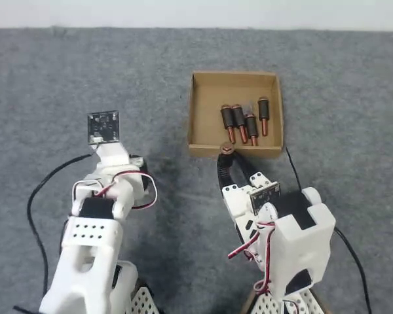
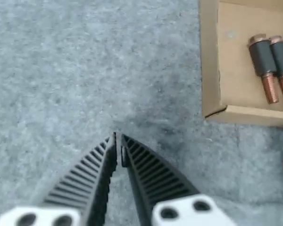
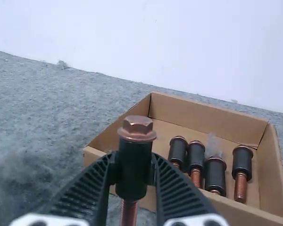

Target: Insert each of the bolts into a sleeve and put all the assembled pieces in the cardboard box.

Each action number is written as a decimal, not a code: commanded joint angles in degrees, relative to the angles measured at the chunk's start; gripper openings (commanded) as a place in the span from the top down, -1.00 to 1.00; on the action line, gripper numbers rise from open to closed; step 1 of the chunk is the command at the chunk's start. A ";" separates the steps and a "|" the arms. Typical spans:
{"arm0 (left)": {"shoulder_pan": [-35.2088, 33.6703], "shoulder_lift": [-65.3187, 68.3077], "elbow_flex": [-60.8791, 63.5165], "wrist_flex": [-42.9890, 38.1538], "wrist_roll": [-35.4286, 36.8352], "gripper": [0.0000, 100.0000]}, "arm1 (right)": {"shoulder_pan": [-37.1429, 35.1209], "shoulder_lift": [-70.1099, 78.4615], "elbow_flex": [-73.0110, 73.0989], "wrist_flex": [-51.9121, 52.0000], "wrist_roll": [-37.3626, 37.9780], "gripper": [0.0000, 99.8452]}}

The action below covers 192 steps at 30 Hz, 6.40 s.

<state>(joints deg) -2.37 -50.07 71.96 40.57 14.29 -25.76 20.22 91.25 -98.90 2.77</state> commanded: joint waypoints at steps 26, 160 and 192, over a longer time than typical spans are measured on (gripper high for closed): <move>-1.41 -43.60 15.16 2.99 -0.26 0.97 | 1.01 -3.47 -0.26 -0.48 1.32 0.99; -1.41 -53.98 24.66 16.09 -13.98 0.97 | 23.69 -62.02 -95.38 198.81 1.32 0.99; -1.41 -53.98 24.66 16.35 -13.98 0.97 | 23.78 -124.26 -10.64 166.37 0.88 0.99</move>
<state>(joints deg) -3.43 -103.16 97.45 56.48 0.66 -2.99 -103.38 77.80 69.27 2.86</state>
